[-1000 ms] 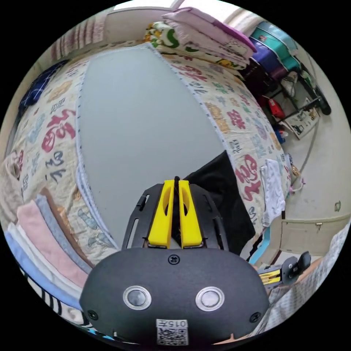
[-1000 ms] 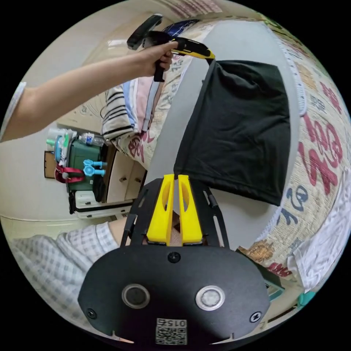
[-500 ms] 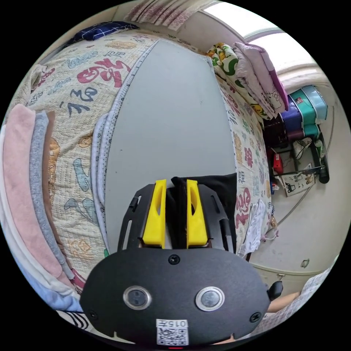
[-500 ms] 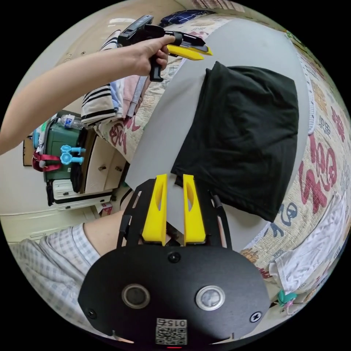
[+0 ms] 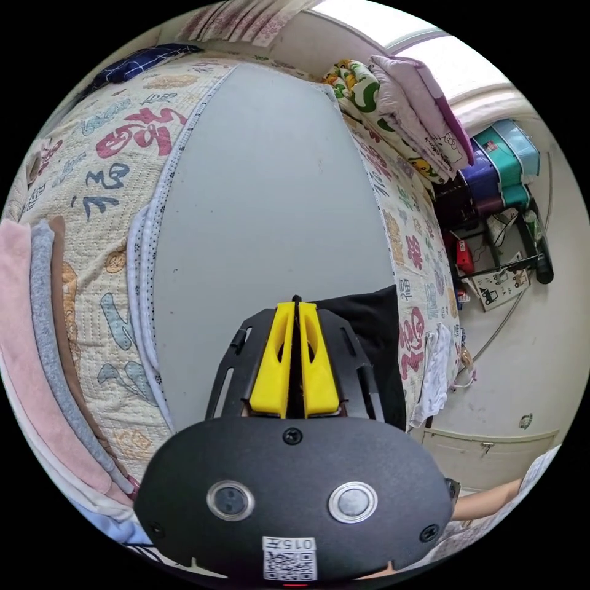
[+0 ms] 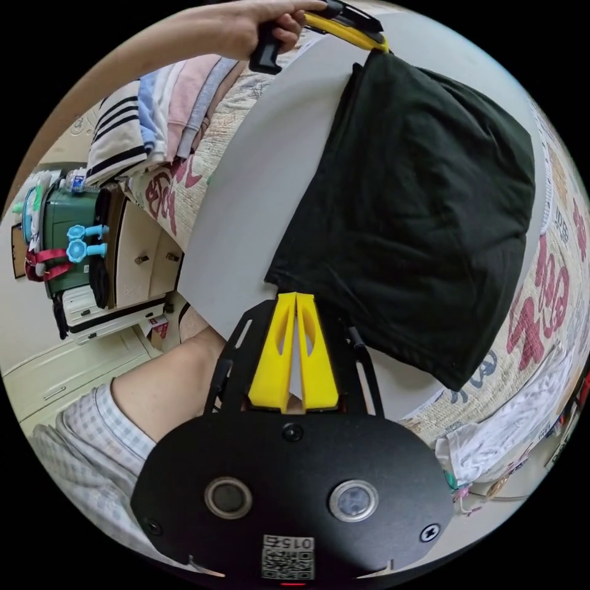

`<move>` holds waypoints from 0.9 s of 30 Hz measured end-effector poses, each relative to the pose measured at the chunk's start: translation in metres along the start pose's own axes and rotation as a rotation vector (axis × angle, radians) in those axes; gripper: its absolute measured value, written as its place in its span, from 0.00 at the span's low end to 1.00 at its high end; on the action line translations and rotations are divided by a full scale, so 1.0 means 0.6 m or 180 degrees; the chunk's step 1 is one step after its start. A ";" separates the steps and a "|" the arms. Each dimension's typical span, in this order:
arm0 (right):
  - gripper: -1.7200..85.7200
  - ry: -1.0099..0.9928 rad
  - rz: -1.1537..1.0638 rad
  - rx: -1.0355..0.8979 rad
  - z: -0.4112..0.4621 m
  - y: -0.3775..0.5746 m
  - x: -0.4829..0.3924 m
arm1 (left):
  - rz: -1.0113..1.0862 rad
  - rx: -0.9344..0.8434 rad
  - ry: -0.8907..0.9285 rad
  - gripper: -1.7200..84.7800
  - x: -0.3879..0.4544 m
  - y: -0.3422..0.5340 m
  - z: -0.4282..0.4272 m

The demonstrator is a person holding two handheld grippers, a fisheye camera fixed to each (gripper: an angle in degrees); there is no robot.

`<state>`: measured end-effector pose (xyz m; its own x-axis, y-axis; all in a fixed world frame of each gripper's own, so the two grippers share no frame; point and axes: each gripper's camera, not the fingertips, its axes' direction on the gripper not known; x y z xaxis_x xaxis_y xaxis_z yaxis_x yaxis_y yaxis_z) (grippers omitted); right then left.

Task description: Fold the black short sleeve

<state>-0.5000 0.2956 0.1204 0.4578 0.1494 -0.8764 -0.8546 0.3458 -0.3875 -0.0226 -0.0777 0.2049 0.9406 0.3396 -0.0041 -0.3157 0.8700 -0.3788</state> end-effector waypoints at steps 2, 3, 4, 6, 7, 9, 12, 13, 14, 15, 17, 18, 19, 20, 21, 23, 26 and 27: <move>0.06 0.0049 -0.0018 0.0099 0.000 0.022 0.018 | 0.0003 0.0055 -0.0010 0.02 -0.003 0.017 -0.005; 0.11 0.0023 -0.0019 0.0084 0.007 0.027 0.030 | 0.0009 0.0076 -0.0012 0.02 -0.004 0.025 -0.004; 0.12 0.0019 -0.0041 0.0067 0.018 0.030 0.039 | -0.0007 0.0078 0.0001 0.02 -0.007 0.031 0.000; 0.13 0.0072 -0.0125 0.0058 0.038 0.029 0.047 | -0.0043 0.0080 0.0014 0.02 -0.010 0.037 0.007; 0.13 0.0064 -0.0192 0.0038 0.051 0.026 0.051 | -0.0060 0.0076 0.0025 0.02 -0.010 0.038 0.011; 0.14 0.0082 -0.0270 0.0004 0.067 0.022 0.055 | -0.0064 0.0073 0.0027 0.02 -0.008 0.039 0.016; 0.14 0.0182 -0.0397 -0.0090 0.097 0.019 0.064 | -0.0072 0.0049 0.0022 0.02 -0.002 0.037 0.027; 0.12 0.0297 -0.0400 -0.0029 0.097 0.023 0.072 | -0.0080 0.0044 0.0030 0.02 -0.001 0.035 0.030; 0.11 0.0355 -0.0394 -0.0041 0.098 0.024 0.078 | -0.0081 0.0042 0.0033 0.02 0.001 0.034 0.032; 0.08 0.0381 -0.0396 -0.0074 0.095 0.027 0.091 | -0.0072 0.0030 0.0032 0.02 0.004 0.032 0.034; 0.05 0.0218 -0.0333 -0.0078 0.075 0.036 0.119 | -0.0034 0.0017 0.0021 0.02 0.011 0.029 0.036; 0.04 0.0115 -0.0293 -0.0088 0.056 0.046 0.137 | -0.0024 0.0006 0.0013 0.02 0.016 0.027 0.034; 0.03 0.0023 -0.0291 -0.0119 0.033 0.059 0.148 | -0.0082 -0.0033 0.0039 0.02 0.018 0.024 0.030; 0.03 -0.0032 -0.0318 -0.0114 0.020 0.067 0.150 | -0.0122 -0.0052 0.0078 0.02 0.019 0.023 0.026; 0.03 -0.0087 -0.0428 -0.0075 -0.008 0.086 0.147 | -0.0147 -0.0023 0.0136 0.02 0.023 0.024 0.013; 0.02 -0.0006 -0.0645 -0.0069 -0.035 0.108 0.134 | -0.0066 0.0009 -0.0013 0.02 0.034 0.029 0.002; 0.02 0.0039 -0.0726 -0.0175 -0.029 0.095 0.139 | 0.0022 -0.0125 -0.0327 0.02 0.042 0.034 0.032; 0.02 0.0069 -0.0725 -0.0289 -0.011 0.071 0.150 | 0.0024 -0.0165 -0.0404 0.02 0.042 0.033 0.049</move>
<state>-0.4969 0.3177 0.0229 0.6366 0.0569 -0.7691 -0.7489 0.2835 -0.5990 -0.0090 -0.0415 0.2243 0.9138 0.3914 0.1086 -0.3128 0.8487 -0.4264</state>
